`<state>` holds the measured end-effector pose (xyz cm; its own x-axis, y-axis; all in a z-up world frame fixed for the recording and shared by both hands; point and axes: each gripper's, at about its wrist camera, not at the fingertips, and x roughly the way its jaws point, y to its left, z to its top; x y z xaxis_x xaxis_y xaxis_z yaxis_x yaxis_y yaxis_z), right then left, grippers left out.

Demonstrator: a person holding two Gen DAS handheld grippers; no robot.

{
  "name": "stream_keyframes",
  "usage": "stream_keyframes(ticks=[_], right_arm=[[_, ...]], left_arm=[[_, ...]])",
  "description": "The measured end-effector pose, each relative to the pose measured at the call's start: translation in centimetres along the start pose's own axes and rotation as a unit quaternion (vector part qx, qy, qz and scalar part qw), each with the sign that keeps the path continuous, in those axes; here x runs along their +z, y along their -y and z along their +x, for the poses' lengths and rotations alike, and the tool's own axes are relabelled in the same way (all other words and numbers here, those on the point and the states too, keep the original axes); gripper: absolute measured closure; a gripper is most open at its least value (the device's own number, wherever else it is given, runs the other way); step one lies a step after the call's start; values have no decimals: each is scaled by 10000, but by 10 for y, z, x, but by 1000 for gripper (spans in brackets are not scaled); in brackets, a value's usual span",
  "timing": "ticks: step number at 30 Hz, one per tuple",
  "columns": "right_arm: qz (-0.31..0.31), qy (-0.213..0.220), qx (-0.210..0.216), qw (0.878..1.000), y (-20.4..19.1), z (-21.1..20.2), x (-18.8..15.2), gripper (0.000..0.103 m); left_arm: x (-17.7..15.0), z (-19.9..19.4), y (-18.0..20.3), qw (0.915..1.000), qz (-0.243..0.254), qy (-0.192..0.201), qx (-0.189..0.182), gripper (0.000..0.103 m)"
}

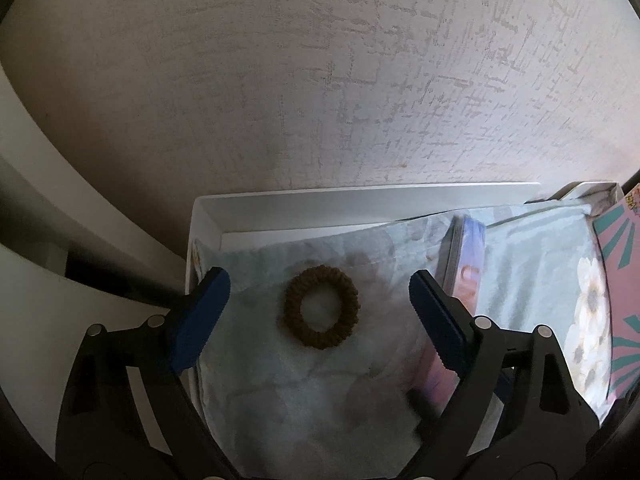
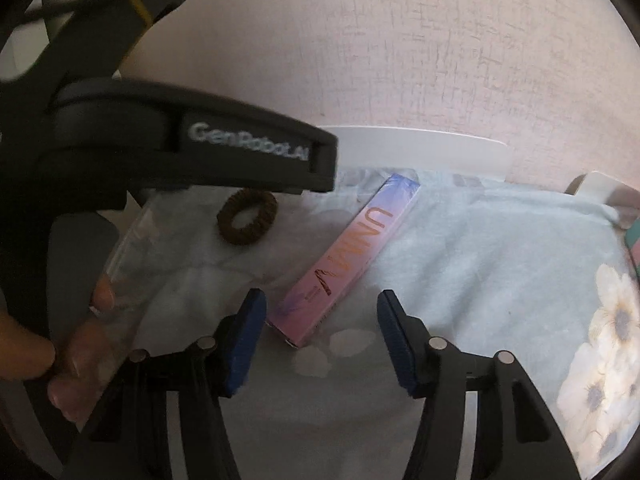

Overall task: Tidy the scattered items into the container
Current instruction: 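Grasp the brown hair tie with left tool while right tool grasps the pink UNNY tube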

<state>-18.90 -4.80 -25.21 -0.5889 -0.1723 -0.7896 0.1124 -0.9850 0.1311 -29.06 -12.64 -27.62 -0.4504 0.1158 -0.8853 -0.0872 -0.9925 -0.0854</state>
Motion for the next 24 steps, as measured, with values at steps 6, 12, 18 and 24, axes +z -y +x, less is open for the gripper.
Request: stream_keyframes(ticks=[6,12,18,24], right_arm=[[145,-95,7,9998,25,-7,6,74],[353,-140,-193,9991,56,-19,2,74],[533,-122,-320,9980,79,-24,4,74],[311,3,-243,9992,79,-18,15,74]], left_arm=[[-2,-3,19,9996,260,16,-128,15],[-7,16,22,9993,241,-231,-158,15],[-9,24,25,9993,309,-232,7,16],[-10,29,31,9977,506,-118,428,45]])
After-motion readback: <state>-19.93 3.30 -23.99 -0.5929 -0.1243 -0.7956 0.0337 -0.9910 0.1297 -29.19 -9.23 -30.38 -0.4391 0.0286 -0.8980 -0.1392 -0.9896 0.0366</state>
